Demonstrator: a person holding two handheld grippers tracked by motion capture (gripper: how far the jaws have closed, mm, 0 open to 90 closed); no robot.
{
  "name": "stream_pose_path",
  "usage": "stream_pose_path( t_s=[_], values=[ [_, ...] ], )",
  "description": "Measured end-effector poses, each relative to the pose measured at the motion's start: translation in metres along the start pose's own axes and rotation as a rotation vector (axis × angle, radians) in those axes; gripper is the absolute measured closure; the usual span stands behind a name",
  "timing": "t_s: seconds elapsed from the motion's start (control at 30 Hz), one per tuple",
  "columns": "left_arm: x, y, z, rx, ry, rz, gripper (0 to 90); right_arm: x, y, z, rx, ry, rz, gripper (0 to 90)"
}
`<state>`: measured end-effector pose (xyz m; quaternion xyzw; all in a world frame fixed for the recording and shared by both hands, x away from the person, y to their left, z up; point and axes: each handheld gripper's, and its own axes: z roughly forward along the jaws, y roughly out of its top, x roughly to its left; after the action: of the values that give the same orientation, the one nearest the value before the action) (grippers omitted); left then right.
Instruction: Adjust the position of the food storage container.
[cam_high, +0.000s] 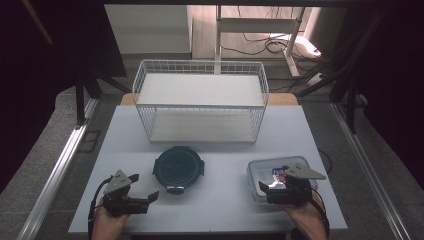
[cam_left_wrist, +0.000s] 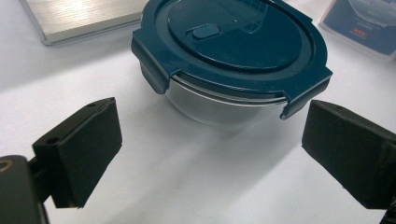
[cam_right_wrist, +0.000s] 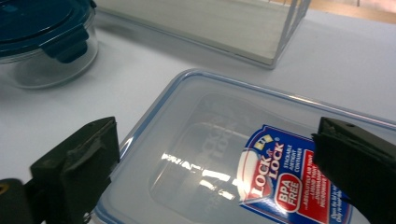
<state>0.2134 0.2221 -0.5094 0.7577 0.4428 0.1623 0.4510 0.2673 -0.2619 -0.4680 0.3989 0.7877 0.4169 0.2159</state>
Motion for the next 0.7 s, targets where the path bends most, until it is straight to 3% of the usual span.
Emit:
stream_pose_path(
  t_s=[0.23, 0.33, 0.43, 0.47, 0.57, 0.6, 0.63, 0.7],
  values=[
    [0.001, 0.002, -0.001, 0.009, 0.005, -0.031, 4.9, 0.0, -0.001, 0.0, 0.008, -0.001, -0.006, 2.4],
    [-0.001, 0.007, -0.005, -0.012, -0.033, -0.031, 4.1, 0.0, 0.0, 0.001, 0.015, -0.003, -0.009, 3.0],
    [-0.006, 0.012, -0.007, -0.025, -0.044, -0.032, 6.2, 0.001, 0.0, 0.001, 0.015, -0.002, -0.008, 3.1],
    [-0.01, 0.015, -0.006, -0.024, -0.036, -0.011, 9.1, 0.0, 0.0, 0.001, 0.014, -0.003, -0.012, 3.1],
    [-0.014, 0.018, -0.006, -0.024, -0.041, -0.003, 15.9, 0.0, 0.001, 0.0, 0.014, -0.007, -0.013, 3.1],
    [-0.016, 0.02, -0.006, -0.026, -0.042, 0.002, 23.7, -0.001, 0.001, 0.0, 0.013, -0.009, -0.011, 3.2],
    [-0.018, 0.023, -0.005, -0.028, -0.048, 0.006, 23.7, -0.001, 0.001, 0.0, 0.013, -0.009, -0.011, 3.2],
    [-0.024, 0.03, -0.001, -0.033, -0.072, 0.014, 34.2, -0.001, 0.001, -0.001, 0.01, -0.015, -0.015, 3.5]
  ],
)
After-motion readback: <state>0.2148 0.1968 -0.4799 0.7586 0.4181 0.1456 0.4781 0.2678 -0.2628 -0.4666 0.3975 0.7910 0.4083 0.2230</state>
